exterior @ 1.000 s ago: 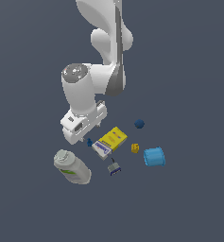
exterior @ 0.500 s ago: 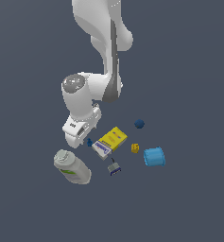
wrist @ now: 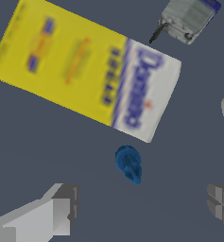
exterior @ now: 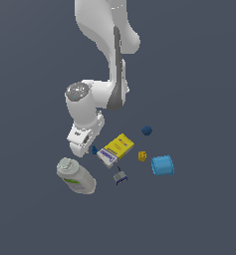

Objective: Pick up a designated object from a clutter of objects.

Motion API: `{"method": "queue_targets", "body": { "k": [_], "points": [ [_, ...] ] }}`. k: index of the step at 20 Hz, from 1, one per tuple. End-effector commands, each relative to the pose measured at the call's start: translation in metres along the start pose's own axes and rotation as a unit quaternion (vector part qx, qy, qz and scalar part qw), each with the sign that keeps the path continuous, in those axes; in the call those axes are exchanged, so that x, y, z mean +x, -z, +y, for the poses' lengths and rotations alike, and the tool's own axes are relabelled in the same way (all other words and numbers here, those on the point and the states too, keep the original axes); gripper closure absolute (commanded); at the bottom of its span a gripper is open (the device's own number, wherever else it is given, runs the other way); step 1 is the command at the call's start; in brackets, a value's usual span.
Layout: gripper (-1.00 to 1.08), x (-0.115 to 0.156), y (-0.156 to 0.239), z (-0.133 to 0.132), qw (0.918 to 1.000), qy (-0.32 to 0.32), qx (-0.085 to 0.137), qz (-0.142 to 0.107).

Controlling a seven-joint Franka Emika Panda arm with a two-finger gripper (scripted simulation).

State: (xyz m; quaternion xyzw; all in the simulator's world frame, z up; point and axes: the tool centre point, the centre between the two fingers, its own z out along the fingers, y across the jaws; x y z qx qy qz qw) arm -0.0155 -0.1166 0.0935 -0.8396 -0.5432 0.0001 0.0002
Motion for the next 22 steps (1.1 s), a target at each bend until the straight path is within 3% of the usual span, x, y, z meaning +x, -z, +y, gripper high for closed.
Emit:
{"method": "queue_targets", "body": {
  "k": [1,20,21,22],
  "points": [
    [-0.92,0.000,-0.001,0.000,1.0000,0.003,0.000,0.000],
    [-0.92,0.000,-0.051,0.000,1.0000,0.003,0.000,0.000],
    [1.08,0.000,-0.051,0.000,1.0000,0.003,0.000,0.000],
    [1.08,0.000,-0.051,0.000,1.0000,0.003,0.000,0.000]
  ]
}}
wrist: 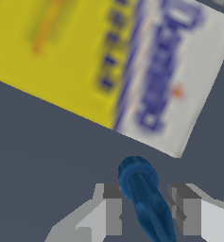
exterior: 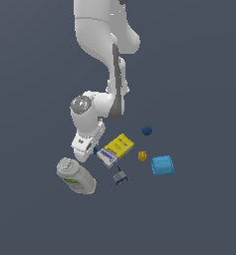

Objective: Pick up a designated object from a clutter of objects.

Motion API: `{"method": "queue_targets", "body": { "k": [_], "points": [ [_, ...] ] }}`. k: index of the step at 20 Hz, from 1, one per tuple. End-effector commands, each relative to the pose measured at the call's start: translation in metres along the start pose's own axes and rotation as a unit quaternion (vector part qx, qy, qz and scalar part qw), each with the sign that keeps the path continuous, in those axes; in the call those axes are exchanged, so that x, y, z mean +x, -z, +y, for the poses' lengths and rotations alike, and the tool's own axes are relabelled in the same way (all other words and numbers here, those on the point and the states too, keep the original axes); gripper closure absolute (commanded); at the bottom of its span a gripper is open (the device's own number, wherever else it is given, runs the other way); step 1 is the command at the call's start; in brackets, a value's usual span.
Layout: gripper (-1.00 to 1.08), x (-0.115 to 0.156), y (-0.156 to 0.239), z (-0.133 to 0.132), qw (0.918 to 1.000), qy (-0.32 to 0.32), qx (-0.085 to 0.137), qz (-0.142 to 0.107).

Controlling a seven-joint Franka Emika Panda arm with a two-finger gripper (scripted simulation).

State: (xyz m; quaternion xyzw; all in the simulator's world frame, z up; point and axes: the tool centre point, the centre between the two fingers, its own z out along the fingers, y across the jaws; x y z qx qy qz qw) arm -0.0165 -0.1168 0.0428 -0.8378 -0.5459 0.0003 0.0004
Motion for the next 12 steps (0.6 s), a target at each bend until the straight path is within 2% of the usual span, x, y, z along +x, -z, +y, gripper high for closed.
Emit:
{"method": "queue_targets", "body": {
  "k": [1,12],
  "points": [
    [1.08,0.0001,-0.0003,0.0004,1.0000,0.000,0.000,0.000],
    [1.08,-0.0003,0.0019,0.0015,1.0000,0.000,0.000,0.000]
  ]
}}
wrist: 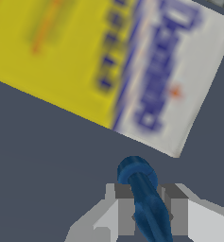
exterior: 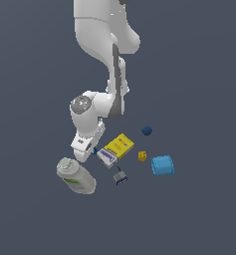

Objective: Pick up a designated object from a clutter of objects.

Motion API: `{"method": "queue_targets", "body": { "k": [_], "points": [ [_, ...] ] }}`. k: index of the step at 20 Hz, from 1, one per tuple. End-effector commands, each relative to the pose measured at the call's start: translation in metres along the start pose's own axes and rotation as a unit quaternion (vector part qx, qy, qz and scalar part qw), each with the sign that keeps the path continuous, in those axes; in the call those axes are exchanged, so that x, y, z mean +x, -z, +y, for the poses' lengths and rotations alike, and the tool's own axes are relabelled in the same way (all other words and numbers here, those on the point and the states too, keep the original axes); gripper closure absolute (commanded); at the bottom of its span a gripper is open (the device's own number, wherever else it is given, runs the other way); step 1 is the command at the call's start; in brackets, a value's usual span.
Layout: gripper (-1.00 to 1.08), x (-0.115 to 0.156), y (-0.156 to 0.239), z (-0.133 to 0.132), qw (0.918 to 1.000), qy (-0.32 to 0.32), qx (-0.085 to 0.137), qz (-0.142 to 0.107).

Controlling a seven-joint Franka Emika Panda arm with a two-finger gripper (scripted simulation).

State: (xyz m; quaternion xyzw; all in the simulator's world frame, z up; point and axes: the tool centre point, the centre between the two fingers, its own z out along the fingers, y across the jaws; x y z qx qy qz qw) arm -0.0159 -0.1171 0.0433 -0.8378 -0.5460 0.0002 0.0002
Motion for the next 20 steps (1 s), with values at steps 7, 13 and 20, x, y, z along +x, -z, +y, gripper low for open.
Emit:
{"method": "queue_targets", "body": {
  "k": [7,13,20],
  "points": [
    [1.08,-0.004,0.023,0.011,1.0000,0.000,0.000,0.000],
    [1.08,-0.012,0.061,0.029,1.0000,0.000,0.000,0.000],
    [1.08,-0.023,0.122,0.059,1.0000,0.000,0.000,0.000]
  ]
}}
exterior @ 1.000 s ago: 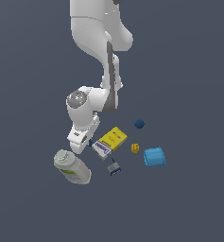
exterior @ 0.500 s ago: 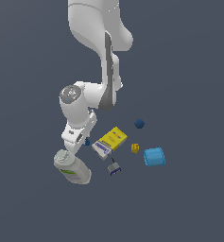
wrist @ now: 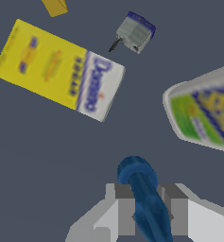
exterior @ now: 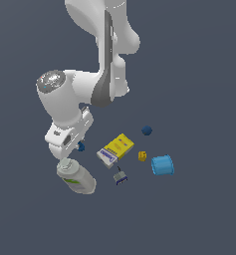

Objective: Pick up a designated object from a clutter of objects.

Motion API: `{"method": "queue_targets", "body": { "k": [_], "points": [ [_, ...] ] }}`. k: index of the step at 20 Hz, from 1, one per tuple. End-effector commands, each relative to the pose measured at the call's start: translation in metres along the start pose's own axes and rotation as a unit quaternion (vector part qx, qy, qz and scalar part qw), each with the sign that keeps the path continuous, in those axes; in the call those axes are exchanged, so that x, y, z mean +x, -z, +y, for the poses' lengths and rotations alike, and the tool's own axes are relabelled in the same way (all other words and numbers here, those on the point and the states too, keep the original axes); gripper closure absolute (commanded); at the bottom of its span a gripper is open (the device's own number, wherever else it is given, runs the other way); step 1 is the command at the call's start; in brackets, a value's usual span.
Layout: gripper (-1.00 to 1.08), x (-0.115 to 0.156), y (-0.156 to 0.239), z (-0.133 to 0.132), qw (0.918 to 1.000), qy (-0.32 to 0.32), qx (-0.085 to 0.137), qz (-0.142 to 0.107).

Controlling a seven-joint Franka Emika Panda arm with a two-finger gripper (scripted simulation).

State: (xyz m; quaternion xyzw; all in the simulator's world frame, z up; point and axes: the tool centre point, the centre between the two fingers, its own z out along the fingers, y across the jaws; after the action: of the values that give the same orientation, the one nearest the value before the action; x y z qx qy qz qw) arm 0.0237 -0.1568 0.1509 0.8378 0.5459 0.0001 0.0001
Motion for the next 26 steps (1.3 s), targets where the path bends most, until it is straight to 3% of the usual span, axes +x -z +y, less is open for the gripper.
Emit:
{"method": "queue_targets", "body": {
  "k": [1,13,26],
  "points": [
    [1.08,-0.004,0.023,0.011,1.0000,0.000,0.000,0.000],
    [1.08,-0.023,0.125,0.063,1.0000,0.000,0.000,0.000],
    [1.08,-0.037,0.200,0.104,1.0000,0.000,0.000,0.000]
  ]
}}
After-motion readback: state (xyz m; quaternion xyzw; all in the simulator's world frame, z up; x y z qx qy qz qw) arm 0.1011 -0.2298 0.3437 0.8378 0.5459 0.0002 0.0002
